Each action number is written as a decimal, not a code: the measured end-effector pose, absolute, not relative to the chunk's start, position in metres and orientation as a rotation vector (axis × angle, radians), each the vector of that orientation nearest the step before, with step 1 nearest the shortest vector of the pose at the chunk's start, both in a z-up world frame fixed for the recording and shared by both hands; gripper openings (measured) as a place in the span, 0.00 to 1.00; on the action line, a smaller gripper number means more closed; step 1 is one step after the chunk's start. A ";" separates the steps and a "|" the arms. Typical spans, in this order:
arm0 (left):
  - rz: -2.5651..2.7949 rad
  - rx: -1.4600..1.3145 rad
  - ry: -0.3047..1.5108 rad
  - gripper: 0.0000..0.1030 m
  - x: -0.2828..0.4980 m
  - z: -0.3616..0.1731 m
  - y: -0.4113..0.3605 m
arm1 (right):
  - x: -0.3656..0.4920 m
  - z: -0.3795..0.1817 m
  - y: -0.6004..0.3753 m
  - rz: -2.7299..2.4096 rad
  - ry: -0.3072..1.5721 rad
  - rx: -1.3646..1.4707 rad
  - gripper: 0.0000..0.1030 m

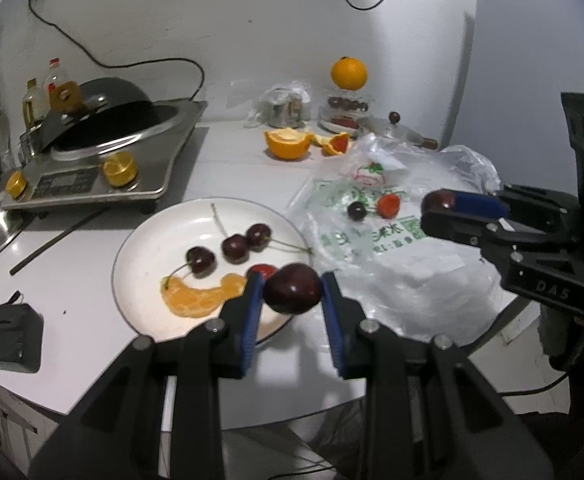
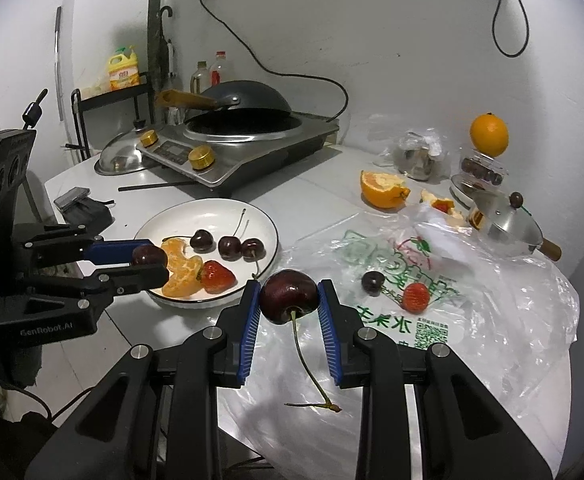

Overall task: Organize fruits
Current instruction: 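Carry both held cherries from the bag over to the white plate, then lower both held cherries onto the plate and open both tools, then move both open tools back toward the fruit bag, then close the right tool on the red strawberry in the bag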

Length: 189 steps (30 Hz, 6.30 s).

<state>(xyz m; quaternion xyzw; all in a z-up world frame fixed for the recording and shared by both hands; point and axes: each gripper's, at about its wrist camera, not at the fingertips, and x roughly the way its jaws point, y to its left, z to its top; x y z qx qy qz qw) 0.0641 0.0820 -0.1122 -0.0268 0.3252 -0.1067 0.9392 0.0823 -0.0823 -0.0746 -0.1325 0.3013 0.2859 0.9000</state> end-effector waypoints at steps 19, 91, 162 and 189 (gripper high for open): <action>-0.141 -0.098 0.683 0.29 0.084 -0.132 0.138 | 0.105 -0.090 -0.031 0.649 0.666 -0.315 0.30; -0.032 -0.150 0.717 0.61 0.125 -0.151 0.216 | 0.202 -0.138 0.097 0.722 0.801 -0.319 0.30; -0.171 -0.034 0.690 0.64 0.119 -0.107 0.023 | 0.154 -0.094 -0.166 0.468 0.689 -0.115 0.48; -0.217 0.001 0.776 0.64 0.191 -0.132 -0.015 | 0.237 -0.148 -0.167 0.505 0.848 -0.103 0.48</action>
